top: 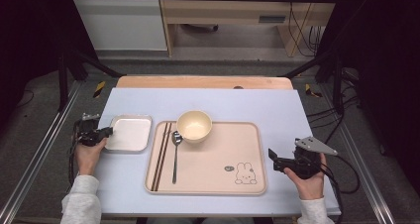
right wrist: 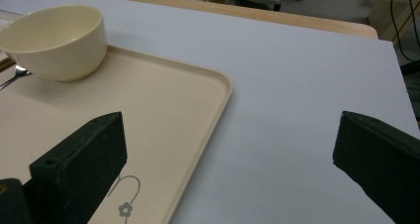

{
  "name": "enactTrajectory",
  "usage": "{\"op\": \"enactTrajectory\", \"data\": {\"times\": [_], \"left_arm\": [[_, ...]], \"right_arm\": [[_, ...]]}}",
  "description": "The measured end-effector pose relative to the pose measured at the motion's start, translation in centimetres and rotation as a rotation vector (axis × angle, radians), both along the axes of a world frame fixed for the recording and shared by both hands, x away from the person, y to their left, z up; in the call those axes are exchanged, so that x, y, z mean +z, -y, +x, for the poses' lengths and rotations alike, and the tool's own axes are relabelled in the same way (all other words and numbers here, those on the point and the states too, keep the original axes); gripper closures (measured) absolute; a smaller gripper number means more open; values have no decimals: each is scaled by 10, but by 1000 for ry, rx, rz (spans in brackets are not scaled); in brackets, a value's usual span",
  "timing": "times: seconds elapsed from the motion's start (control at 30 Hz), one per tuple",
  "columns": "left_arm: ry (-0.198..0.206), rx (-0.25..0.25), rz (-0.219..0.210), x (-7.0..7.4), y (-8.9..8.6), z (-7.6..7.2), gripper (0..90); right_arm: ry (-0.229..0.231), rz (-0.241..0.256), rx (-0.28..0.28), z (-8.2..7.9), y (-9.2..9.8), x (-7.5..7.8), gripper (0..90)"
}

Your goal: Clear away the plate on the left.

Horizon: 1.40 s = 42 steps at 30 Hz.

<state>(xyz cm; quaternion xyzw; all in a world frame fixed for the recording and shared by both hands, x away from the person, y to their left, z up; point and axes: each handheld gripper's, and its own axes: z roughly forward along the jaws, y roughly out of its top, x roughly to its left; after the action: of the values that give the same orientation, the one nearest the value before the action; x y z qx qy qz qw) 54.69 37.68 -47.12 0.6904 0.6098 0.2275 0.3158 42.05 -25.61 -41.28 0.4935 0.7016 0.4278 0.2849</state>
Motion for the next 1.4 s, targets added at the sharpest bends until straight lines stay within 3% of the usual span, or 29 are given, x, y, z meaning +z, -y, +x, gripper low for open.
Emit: {"op": "enactTrajectory", "data": {"times": [0.17, 0.27, 0.83, 0.97, 1.4], "left_arm": [[-3, 21, -39, 2, -1, -1, 838], [21, 26, -63, 8, -1, -4, 853], [113, 56, -56, 29, 3, -19, 889], [146, 58, -24, 35, 7, -25, 889], [263, 62, -45, 53, 9, -50, 889]], "right_arm": [[-6, 6, 3, 0, 0, 0, 6], [-7, 5, 2, 0, 0, 0, 6], [2, 8, -2, 0, 1, 1, 6], [0, 8, -3, 0, 1, 1, 6], [3, 7, -2, 0, 1, 1, 6]]}}
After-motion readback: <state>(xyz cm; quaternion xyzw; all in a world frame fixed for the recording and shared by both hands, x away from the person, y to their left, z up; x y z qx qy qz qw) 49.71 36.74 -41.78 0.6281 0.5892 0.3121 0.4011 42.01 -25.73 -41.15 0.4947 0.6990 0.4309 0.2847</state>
